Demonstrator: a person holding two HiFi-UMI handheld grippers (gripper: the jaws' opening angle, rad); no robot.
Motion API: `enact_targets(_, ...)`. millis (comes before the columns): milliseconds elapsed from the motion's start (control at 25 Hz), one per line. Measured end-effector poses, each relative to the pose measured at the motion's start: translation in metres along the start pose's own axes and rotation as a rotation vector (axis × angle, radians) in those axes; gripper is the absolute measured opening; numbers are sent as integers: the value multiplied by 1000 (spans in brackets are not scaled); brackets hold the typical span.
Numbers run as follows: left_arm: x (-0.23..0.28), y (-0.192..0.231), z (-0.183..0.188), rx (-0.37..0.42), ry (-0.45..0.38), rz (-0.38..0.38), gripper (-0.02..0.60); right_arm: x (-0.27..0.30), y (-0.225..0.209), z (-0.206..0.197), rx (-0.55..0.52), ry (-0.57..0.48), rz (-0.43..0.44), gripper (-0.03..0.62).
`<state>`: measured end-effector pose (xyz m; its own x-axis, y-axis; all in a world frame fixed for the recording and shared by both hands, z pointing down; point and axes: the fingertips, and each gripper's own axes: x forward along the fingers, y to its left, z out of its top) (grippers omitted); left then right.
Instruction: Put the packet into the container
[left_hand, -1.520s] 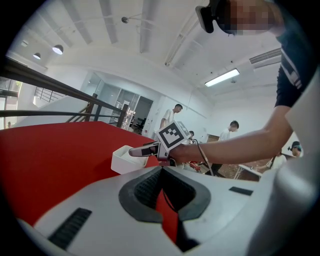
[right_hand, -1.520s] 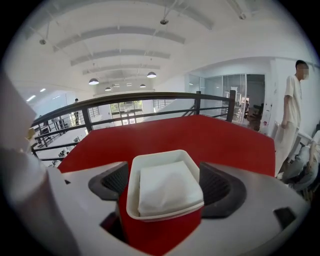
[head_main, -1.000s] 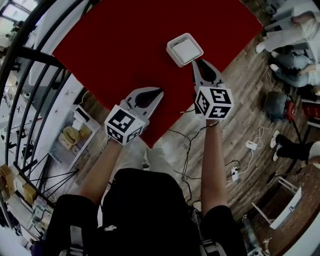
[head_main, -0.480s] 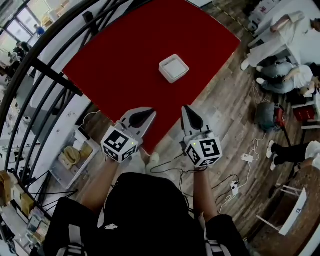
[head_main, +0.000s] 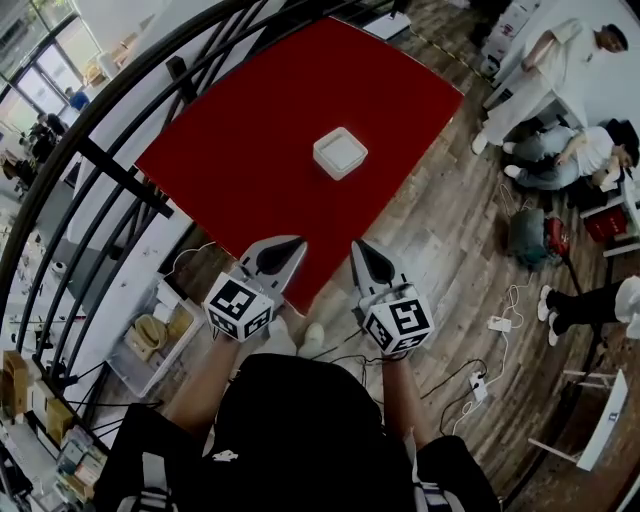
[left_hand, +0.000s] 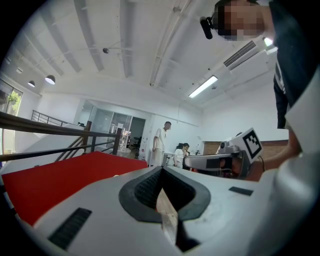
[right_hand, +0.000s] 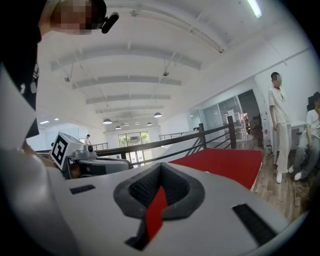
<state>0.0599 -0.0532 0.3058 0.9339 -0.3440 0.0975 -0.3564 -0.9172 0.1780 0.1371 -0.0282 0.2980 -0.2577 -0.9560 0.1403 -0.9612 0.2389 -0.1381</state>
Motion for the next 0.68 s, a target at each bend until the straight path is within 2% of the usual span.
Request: enact_targets(680,-13,-3,8,6,-23,11,8,-5,15,2,-6,-9,10,20)
